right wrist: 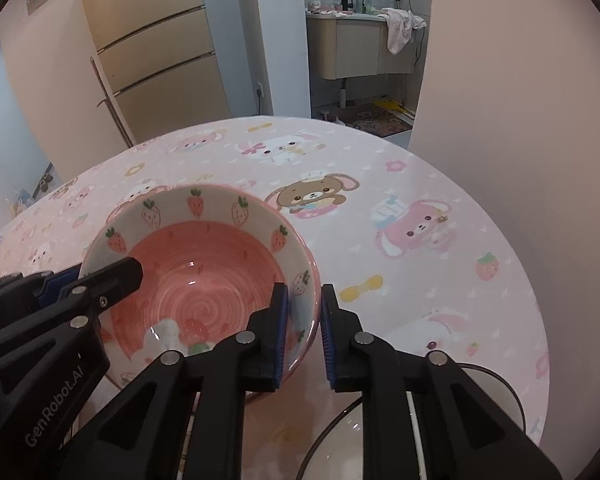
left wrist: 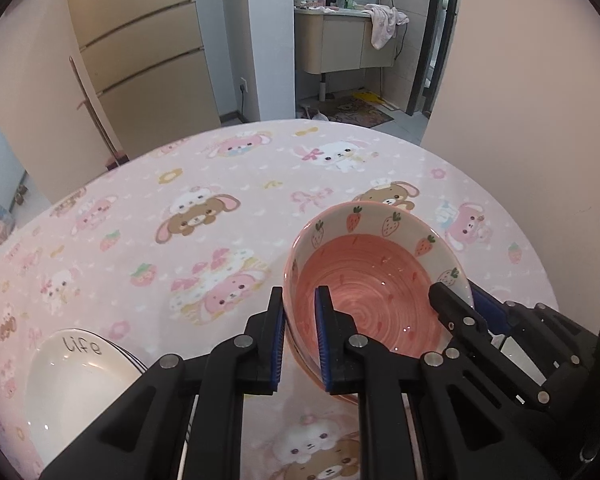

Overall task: Organize plates and bowls
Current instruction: 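Lower the strawberry bowl into the other pink bowl and open the right gripper, then raise the right gripper and move it to the white bowl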

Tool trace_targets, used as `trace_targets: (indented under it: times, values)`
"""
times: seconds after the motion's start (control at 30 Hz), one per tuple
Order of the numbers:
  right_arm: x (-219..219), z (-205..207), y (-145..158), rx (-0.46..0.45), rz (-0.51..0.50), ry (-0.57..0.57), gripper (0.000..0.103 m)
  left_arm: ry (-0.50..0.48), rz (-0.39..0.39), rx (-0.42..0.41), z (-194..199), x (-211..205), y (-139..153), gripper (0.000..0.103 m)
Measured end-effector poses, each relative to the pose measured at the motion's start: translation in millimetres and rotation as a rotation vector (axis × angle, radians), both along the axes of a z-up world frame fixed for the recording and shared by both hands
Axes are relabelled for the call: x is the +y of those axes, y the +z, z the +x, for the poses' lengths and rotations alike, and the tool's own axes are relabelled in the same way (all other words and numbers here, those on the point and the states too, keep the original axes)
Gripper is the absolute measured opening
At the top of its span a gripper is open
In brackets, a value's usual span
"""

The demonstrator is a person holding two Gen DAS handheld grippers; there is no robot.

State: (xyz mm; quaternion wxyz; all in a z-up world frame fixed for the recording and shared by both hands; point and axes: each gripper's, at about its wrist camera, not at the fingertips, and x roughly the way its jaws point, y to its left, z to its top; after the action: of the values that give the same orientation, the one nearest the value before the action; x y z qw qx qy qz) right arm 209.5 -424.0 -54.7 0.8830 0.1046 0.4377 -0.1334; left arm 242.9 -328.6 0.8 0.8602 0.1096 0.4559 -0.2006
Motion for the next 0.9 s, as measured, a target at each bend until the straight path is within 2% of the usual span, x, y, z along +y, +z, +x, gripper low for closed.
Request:
trace_targets:
  times: [0.1,0.4,0.53,0.7,0.73,0.8,0.87,0.9]
  values:
    - [-1,0,0,-0.003,0.009,-0.001,0.016,0.008,-0.023,0.028,6,4,-4,0.016]
    - [-9,0,1,-0.003,0.076,0.001,0.017,0.035,-0.169,0.130,24,24,-8,0.016]
    - [-15,-3,7,-0.030,0.113,-0.002,0.017,0.037,-0.210,0.100,21,28,4,0.016]
    - [-21,-13,31,-0.084,0.112,-0.011,0.017,0.016,-0.207,0.017,6,33,34,0.017]
    - [-21,-16,36,-0.097,0.102,-0.015,0.017,0.019,-0.225,0.009,4,36,40,0.020]
    - [-25,-25,49,-0.127,0.093,-0.024,0.017,0.011,-0.268,-0.008,-4,40,54,0.035]
    - [-30,-37,59,-0.156,0.095,-0.030,0.017,-0.001,-0.288,-0.055,-13,43,68,0.070]
    - [-32,-43,64,-0.171,0.094,-0.034,0.017,-0.005,-0.293,-0.091,-20,43,76,0.074]
